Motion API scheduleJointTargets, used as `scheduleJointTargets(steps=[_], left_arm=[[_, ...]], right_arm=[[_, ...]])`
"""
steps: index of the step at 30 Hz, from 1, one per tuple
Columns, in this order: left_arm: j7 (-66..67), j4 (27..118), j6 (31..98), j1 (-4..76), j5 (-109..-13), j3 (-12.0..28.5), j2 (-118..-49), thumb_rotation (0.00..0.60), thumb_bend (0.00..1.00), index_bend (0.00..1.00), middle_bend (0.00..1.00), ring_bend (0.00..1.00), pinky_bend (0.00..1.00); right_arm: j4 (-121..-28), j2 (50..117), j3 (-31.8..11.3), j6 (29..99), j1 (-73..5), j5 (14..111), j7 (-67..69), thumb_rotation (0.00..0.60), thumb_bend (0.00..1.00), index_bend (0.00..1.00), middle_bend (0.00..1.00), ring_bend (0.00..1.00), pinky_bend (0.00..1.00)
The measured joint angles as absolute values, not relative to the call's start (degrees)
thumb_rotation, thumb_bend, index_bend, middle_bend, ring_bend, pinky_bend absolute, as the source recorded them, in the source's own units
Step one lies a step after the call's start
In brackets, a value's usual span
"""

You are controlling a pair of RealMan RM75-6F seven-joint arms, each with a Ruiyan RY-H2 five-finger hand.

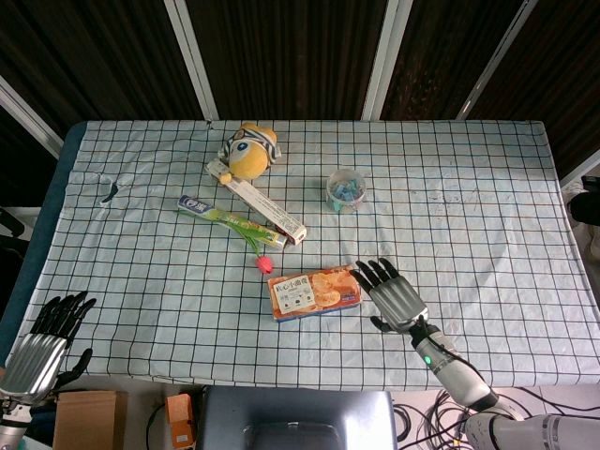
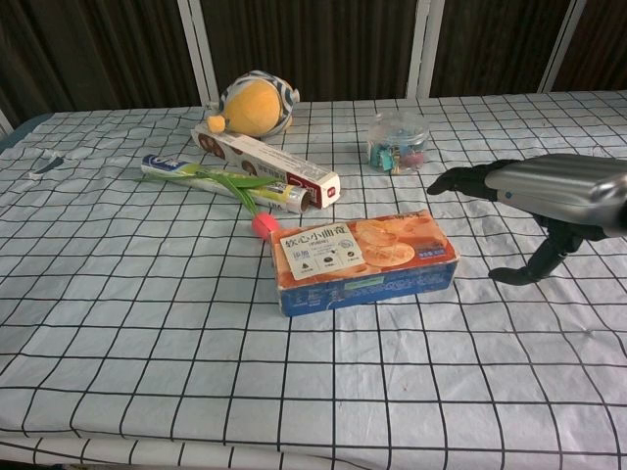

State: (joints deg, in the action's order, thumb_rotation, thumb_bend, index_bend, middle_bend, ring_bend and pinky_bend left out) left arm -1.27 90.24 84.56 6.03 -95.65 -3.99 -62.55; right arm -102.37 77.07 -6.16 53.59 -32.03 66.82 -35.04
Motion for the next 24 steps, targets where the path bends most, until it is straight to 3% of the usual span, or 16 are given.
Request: scheduleJointTargets(steps=[11, 12, 14, 15, 16, 19, 24], left_arm=[[-1.74, 90.19, 84.88, 5.94, -95.52, -3.81, -62.38, 0.600, 0.42, 0.00, 0.00, 0.00, 0.00], [-1.82, 90.17, 84.85, 5.93, -95.48, -3.83, -62.33, 0.600, 0.42, 0.00, 0.00, 0.00, 0.00], [-2.03, 90.16, 85.04, 5.86, -95.55, -3.86, -62.27, 0.600, 0.42, 0.00, 0.00, 0.00, 0.00], [-2.11, 90.13, 85.24, 5.81, -95.65, -3.87, -62.26, 0.600, 0.42, 0.00, 0.00, 0.00, 0.00], [-2.22, 90.07, 85.54, 5.72, -95.84, -3.90, -62.24, 0.600, 0.42, 0.00, 0.00, 0.00, 0.00], [-2.43, 89.87, 86.06, 5.48, -96.18, -3.97, -62.25, 0.600, 0.42, 0.00, 0.00, 0.00, 0.00], [-2.41, 89.79, 85.92, 5.50, -96.19, -4.01, -62.32, 0.600, 0.42, 0.00, 0.00, 0.00, 0.00]], right_arm=[[-102.24, 77.99, -4.77, 54.42, -33.46, 67.60, -34.49, 0.600, 0.23, 0.00, 0.00, 0.00, 0.00], [-102.26, 78.03, -4.68, 54.70, -33.53, 67.84, -34.61, 0.600, 0.23, 0.00, 0.04, 0.06, 0.10], [-102.31, 78.16, -4.61, 55.36, -33.65, 68.42, -34.94, 0.600, 0.23, 0.00, 0.29, 0.39, 0.48], [-102.47, 78.19, -4.55, 55.61, -33.73, 68.75, -34.88, 0.600, 0.23, 0.00, 0.50, 0.66, 0.75], [-102.65, 78.16, -4.48, 55.51, -33.83, 68.74, -34.77, 0.600, 0.23, 0.00, 0.67, 0.85, 0.90], [-103.04, 78.21, -4.14, 54.98, -34.30, 67.75, -35.65, 0.600, 0.23, 0.00, 0.90, 1.00, 1.00], [-104.18, 78.68, -3.51, 54.61, -35.35, 63.62, -39.33, 0.600, 0.23, 0.00, 1.00, 1.00, 1.00]])
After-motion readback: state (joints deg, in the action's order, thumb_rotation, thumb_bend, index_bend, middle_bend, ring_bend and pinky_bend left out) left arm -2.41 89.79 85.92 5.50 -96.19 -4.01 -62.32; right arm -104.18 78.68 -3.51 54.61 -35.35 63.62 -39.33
